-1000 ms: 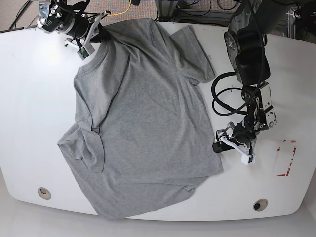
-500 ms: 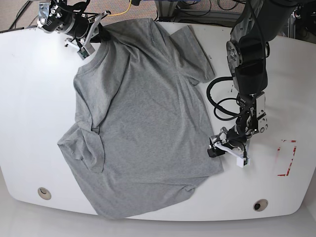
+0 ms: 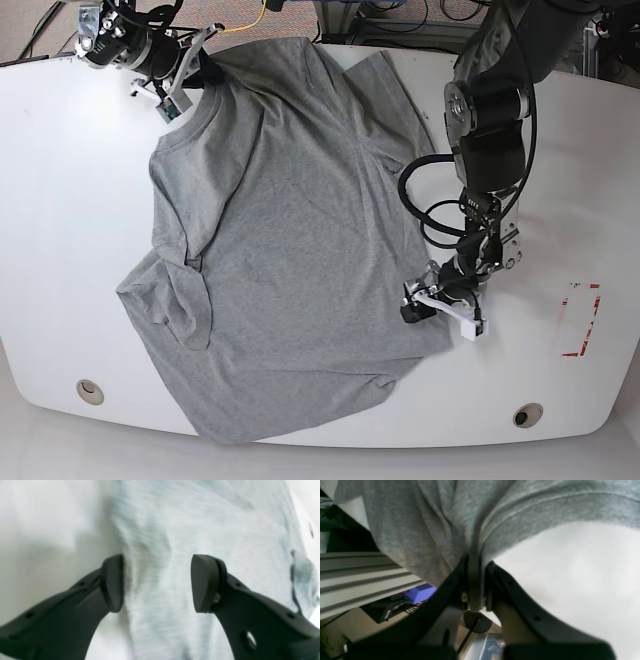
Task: Layout the t-shirt on the table in an organized manner, then fold the t-shirt properly
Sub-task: 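Lift and pull the hem corner with the left gripper toward the collar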
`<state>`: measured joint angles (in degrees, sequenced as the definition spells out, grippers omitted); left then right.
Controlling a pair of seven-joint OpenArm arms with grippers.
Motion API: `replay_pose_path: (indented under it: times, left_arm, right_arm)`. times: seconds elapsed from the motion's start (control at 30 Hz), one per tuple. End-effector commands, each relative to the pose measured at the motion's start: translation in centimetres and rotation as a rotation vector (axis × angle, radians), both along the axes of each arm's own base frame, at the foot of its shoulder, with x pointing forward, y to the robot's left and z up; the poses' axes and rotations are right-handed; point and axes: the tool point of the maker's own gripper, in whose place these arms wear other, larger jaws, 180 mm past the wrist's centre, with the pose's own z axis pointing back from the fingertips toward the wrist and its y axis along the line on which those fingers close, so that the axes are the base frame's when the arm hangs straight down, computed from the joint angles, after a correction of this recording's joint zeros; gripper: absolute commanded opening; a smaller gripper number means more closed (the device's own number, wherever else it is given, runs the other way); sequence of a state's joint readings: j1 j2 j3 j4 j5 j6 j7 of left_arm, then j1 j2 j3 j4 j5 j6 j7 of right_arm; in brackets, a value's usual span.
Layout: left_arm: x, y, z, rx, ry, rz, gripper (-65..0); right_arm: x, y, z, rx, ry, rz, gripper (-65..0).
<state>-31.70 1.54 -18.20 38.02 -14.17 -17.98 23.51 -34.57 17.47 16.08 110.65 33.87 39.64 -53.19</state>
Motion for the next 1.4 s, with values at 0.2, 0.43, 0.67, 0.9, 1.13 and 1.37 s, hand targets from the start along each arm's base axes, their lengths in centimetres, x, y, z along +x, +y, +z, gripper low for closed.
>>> replay_pose_path:
  times: [0.2, 0.43, 0.67, 0.9, 1.13, 1.37]
  left_arm:
    - [1.1, -2.1, 1.6, -0.028, -0.039, -0.022, -35.8]
    - [1.5, -1.6, 2.0, -0.026, -0.067, -0.004, -61.5]
    - [1.1, 0.3, 1.4, 0.002, -0.047, 0.036, -65.0]
    - [0.3, 4.5, 1.7, 0.068, -0.065, 0.075, -65.0]
    - [-2.8, 8.7, 2.2, 0.170, -0.049, 0.085, -65.0]
    - [-7.3, 12.2, 3.4, 0.238, -0.011, 0.125, -65.0]
  right_arm:
    - [0.6, 0.1, 0.9, 0.011, -0.035, 0.009, -65.0]
    - [0.6, 0.0, 0.9, 0.009, -0.037, 0.008, -65.0]
    - [1.9, -1.3, 1.4, -0.017, -0.071, -0.019, -65.0]
    - [3.2, -5.2, 2.4, -0.090, -0.115, -0.100, -65.0]
    - [5.5, -9.0, 3.0, -0.173, -0.136, -0.104, -65.0]
    - [8.5, -11.8, 3.0, -0.203, -0.152, -0.133, -65.0]
